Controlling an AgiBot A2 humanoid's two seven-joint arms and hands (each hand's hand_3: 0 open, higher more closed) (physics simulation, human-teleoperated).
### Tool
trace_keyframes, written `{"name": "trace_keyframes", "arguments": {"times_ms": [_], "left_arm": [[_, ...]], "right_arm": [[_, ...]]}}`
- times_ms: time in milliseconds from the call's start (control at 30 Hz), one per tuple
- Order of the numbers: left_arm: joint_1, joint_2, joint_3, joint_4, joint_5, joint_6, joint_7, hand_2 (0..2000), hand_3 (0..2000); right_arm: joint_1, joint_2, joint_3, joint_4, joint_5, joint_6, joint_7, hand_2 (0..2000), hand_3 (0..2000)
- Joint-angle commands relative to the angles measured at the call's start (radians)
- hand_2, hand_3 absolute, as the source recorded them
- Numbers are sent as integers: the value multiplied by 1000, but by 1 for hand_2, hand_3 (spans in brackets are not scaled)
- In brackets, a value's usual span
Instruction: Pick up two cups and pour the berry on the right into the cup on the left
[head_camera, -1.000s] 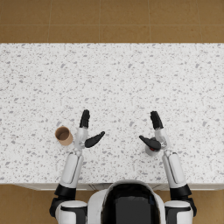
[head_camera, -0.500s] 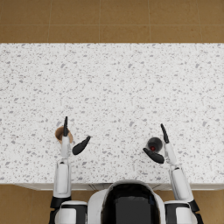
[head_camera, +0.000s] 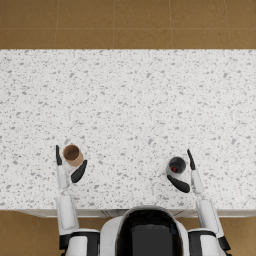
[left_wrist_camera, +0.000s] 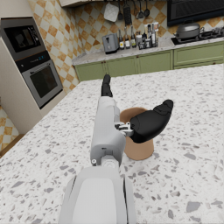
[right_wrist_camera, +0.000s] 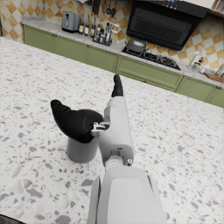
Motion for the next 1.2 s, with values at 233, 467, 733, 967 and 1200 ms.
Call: {"name": "trace_keyframes", "arguments": {"times_ms": [233, 467, 733, 967, 1200], "left_arm": [[38, 0, 51, 139, 7, 0, 0, 0, 0], [67, 6, 71, 204, 8, 9, -1, 0, 0], [92, 12, 86, 260, 8, 13, -1, 0, 0], [167, 3, 64, 355, 8, 18, -6, 0, 0], [170, 13, 104, 390, 8, 3, -1, 0, 0]], "right_arm": [[52, -34, 52, -149, 0, 0, 0, 0, 0], [84, -61, 65, -272, 0, 0, 0, 0, 0], [114, -91, 81, -352, 0, 16, 2, 0, 0], [124, -111, 106, -376, 0, 3, 0, 0, 0], [127, -128, 99, -366, 0, 0, 0, 0, 0]]}}
